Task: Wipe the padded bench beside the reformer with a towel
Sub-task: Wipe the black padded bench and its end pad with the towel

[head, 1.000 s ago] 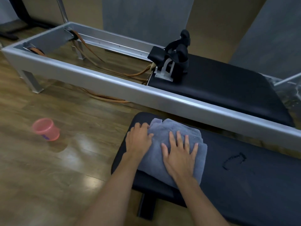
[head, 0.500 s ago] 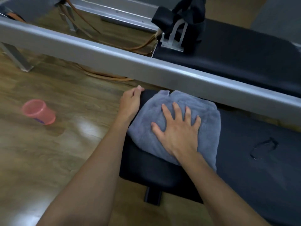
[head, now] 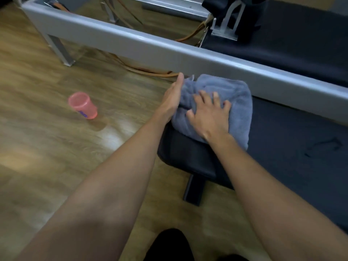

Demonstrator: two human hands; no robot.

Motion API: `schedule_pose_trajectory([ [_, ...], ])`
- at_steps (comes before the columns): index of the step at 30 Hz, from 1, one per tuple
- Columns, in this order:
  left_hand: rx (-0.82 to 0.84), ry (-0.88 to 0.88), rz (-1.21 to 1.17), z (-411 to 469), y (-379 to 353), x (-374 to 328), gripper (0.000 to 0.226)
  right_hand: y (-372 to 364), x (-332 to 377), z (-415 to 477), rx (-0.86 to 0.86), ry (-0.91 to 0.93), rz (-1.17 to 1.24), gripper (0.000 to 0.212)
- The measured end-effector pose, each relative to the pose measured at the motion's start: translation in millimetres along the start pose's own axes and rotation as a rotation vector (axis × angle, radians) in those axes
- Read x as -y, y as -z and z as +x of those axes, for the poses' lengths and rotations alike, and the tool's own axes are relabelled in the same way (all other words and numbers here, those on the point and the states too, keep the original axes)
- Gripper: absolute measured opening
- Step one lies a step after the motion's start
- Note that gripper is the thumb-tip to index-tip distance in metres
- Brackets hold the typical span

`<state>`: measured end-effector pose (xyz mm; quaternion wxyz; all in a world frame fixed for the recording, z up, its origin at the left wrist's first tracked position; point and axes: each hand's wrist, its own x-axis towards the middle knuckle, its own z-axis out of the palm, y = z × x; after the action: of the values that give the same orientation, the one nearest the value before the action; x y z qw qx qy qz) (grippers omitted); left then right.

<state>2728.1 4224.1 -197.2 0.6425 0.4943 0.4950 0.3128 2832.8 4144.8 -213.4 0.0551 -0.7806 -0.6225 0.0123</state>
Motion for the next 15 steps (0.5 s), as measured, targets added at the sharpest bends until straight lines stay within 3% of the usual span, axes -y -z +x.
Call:
schedule_pose_trajectory([
  [6, 0.025, 0.068, -0.104, 4.3, 2.9, 6.5, 0.05, 0.4, 37.0, -95.7, 0.018, 0.143, -0.018, 0.064],
  [10, 0.07, 0.017, -0.077, 25.9, 3.8, 16.2, 0.063, -0.5, 24.8, -81.2, -0.03, 0.173, 0.012, 0.059],
  [15, 0.067, 0.007, -0.119, 59.6, 3.9, 14.0, 0.057, -4.9, 1.2, -28.8, -0.115, 0.169, 0.087, 0.048],
])
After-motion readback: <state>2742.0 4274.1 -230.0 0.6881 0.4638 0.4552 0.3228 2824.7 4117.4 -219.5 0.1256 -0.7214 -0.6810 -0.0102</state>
